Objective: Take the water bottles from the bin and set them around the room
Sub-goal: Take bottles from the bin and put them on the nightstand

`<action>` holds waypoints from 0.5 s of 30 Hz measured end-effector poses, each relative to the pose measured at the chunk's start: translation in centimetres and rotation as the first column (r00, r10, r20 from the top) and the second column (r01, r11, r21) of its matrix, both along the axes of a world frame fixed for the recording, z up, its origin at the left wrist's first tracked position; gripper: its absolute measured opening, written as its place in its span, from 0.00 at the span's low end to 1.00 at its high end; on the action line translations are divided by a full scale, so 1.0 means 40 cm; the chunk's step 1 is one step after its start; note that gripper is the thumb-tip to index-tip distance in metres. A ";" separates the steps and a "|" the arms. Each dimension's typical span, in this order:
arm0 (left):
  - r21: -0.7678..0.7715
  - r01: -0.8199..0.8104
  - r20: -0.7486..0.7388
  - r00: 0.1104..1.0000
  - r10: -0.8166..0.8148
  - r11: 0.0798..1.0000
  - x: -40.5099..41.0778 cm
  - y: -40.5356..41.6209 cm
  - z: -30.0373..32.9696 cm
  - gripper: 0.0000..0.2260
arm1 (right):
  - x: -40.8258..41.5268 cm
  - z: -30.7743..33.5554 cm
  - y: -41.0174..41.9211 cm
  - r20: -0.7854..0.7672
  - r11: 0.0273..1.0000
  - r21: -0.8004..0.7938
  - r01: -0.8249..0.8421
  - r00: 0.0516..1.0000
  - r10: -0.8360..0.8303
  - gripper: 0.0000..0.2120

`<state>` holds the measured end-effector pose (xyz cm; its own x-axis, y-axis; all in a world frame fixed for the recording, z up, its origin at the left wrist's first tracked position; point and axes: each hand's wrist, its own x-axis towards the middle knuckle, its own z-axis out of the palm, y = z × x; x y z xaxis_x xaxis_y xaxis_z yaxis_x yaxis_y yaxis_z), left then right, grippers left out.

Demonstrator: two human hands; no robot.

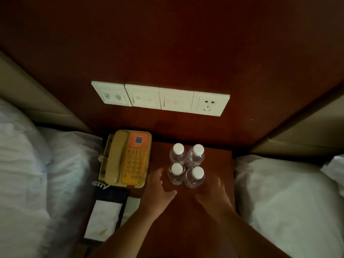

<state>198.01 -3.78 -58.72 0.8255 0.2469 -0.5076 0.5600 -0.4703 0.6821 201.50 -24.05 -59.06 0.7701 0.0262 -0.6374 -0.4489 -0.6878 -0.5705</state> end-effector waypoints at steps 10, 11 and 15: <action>-0.146 -0.496 -0.091 0.868 0.487 0.856 -0.228 0.098 0.222 0.09 | -0.141 0.238 0.227 -0.213 0.957 0.182 -0.227 0.941 0.263 0.07; -0.150 -0.542 -0.037 0.839 0.543 0.827 -0.264 0.123 0.261 0.09 | -0.143 0.287 0.275 -0.200 0.941 0.213 -0.265 0.930 0.307 0.07; -0.113 -0.680 0.111 0.716 0.690 0.724 -0.421 0.233 0.459 0.07 | -0.174 0.488 0.490 -0.118 0.832 0.319 -0.455 0.852 0.511 0.11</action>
